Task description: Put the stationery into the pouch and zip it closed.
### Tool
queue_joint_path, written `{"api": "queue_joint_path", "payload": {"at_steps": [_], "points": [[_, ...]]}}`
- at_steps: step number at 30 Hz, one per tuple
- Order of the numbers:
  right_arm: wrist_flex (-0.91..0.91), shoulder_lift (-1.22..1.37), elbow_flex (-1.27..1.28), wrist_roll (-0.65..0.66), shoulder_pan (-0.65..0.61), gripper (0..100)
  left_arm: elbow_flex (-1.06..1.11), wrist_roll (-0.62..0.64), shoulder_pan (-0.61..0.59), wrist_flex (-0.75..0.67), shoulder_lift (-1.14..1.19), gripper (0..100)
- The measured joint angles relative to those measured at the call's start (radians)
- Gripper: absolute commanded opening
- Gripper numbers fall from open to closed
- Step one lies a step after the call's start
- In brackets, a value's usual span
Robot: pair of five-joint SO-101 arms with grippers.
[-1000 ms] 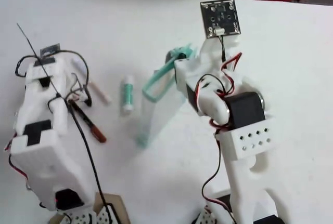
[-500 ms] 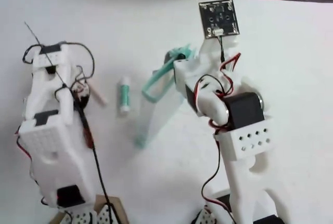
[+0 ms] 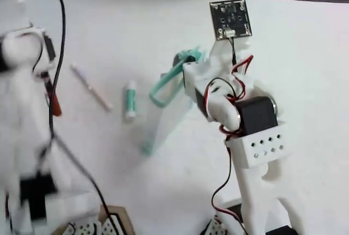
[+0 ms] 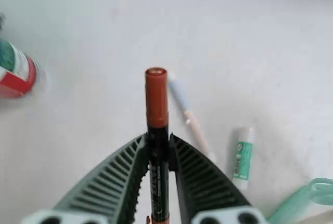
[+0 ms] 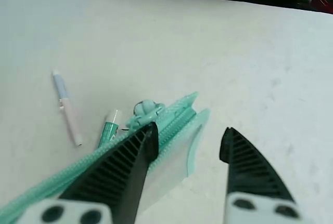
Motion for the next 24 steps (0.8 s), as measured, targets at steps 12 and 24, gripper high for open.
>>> {"api": "queue_joint_path", "payload": {"at_steps": [12, 24], "points": [[0.0, 0.0, 0.0, 0.0, 0.0, 19.8, 0.47, -0.127, 0.236, -0.144, -0.961, 2], [0.0, 0.0, 0.0, 0.0, 0.0, 19.8, 1.221, 0.023, 0.493, -0.988, -1.33, 2]]}}
